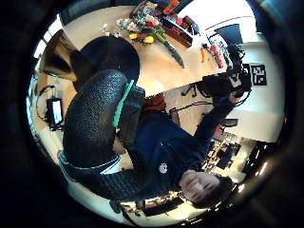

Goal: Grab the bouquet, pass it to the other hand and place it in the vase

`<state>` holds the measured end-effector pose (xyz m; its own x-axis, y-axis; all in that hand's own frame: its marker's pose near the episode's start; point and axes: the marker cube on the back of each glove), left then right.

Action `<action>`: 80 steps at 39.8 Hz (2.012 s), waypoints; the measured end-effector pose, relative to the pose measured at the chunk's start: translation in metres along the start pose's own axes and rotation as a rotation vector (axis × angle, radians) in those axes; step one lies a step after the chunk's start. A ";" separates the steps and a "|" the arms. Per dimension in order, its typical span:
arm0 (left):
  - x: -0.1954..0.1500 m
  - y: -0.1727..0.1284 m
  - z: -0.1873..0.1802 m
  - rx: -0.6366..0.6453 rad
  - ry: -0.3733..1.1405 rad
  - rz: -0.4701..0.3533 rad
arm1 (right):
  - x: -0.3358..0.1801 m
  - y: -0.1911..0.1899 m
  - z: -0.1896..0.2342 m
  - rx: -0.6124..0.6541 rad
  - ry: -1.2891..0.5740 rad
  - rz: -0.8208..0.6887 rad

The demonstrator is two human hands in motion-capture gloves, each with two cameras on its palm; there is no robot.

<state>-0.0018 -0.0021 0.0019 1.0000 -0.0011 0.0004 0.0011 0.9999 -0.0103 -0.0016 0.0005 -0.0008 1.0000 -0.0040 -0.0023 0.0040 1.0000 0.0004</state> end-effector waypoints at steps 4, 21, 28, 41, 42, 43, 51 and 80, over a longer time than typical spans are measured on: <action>-0.002 -0.001 0.000 -0.021 -0.009 -0.003 | -0.003 0.001 0.000 -0.002 -0.007 -0.015; 0.003 -0.014 0.018 -0.022 0.017 0.002 | -0.012 -0.006 0.006 -0.073 -0.042 -0.047; 0.001 -0.017 0.025 0.001 -0.038 -0.009 | -0.021 0.007 0.007 -0.134 -0.148 -0.123; -0.016 -0.018 0.022 0.122 0.051 -0.038 | -0.017 -0.013 0.002 -0.075 -0.140 -0.009; -0.018 -0.019 0.022 0.125 0.062 -0.041 | -0.017 -0.015 0.003 -0.076 -0.142 -0.005; -0.018 -0.019 0.023 0.128 0.069 -0.044 | -0.016 -0.018 0.005 -0.081 -0.139 0.001; -0.013 -0.016 0.018 0.174 0.049 -0.035 | -0.008 -0.042 0.013 -0.100 -0.074 0.083; 0.015 -0.017 0.042 0.111 0.043 0.040 | 0.034 -0.102 0.130 -0.273 -0.400 0.494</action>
<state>0.0129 -0.0187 0.0438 0.9984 0.0405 -0.0403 -0.0363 0.9942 0.1009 0.0320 -0.1019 0.1295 0.8085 0.5049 0.3024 -0.4010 0.8486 -0.3450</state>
